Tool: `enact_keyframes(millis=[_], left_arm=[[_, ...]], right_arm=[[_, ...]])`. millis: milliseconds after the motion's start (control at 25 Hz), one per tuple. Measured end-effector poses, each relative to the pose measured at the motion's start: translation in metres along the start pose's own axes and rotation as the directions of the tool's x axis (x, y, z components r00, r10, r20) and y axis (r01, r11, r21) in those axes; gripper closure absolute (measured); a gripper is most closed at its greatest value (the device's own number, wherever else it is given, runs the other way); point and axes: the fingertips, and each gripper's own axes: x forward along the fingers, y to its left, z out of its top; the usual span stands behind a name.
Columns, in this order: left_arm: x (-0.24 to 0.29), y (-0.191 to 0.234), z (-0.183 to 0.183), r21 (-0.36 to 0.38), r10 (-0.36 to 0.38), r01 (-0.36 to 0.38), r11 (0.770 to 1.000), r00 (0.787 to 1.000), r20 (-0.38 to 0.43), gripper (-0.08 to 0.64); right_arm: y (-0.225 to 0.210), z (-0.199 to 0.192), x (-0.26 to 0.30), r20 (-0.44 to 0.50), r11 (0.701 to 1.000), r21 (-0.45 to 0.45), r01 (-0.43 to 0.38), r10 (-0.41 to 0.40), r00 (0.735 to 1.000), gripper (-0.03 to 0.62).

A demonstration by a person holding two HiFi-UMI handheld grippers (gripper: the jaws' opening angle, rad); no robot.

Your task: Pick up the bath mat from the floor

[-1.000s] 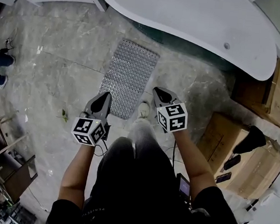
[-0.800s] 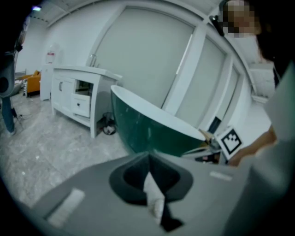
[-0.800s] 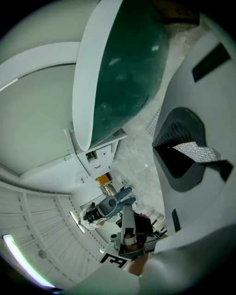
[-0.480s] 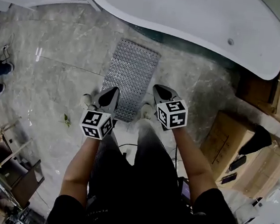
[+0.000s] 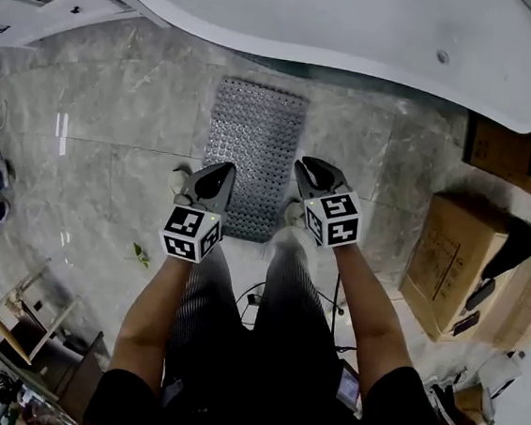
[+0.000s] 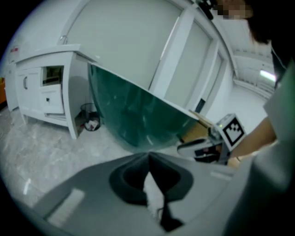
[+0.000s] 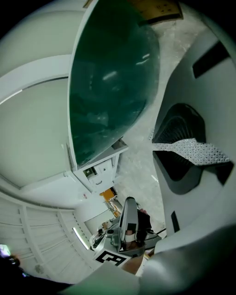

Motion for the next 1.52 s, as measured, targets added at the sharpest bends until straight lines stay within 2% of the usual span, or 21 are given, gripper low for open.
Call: enact_keyframes(millis=[80,160,280,440,720,1000,1240,1520], left_arm=[[0.008,0.011,-0.006,0.001,-0.031,0.031,1.0,0.999,-0.02,0.552],[0.014,0.021,-0.01,0.031,-0.059,0.06,0.998,0.998,-0.038,0.552],[0.018,0.042,-0.024,0.057,-0.074,0.078,0.995,0.995,-0.063,0.552],[0.023,0.081,-0.042,0.055,-0.056,0.059,0.997,0.996,-0.067,0.552],[0.025,0.125,-0.079,-0.021,-0.005,0.004,1.0,0.998,-0.061,0.552],[0.042,0.152,-0.125,-0.071,0.002,-0.008,0.997,0.996,-0.087,0.552],[0.066,0.179,-0.14,-0.095,0.021,-0.028,0.995,0.997,-0.072,0.552],[0.1,0.215,-0.161,-0.072,0.042,-0.048,0.996,0.996,-0.077,0.551]], right_arm=[[-0.001,-0.003,0.015,-0.006,1.0,-0.002,0.022,-0.022,1.0,0.545],[0.0,-0.006,0.031,-0.015,0.999,0.003,0.043,-0.043,0.999,0.531],[0.01,-0.008,0.057,-0.028,0.999,-0.016,0.049,-0.049,0.998,0.515],[0.031,-0.009,0.098,-0.053,0.994,-0.107,0.021,-0.027,0.998,0.503],[0.052,-0.024,0.159,-0.134,0.968,-0.244,-0.059,0.026,0.991,0.495],[0.043,-0.043,0.209,-0.172,0.958,-0.281,-0.061,0.013,0.985,0.486],[0.027,-0.057,0.252,-0.188,0.954,-0.295,-0.05,-0.007,0.982,0.48],[-0.001,-0.074,0.306,-0.196,0.941,-0.336,-0.035,-0.033,0.98,0.459]])
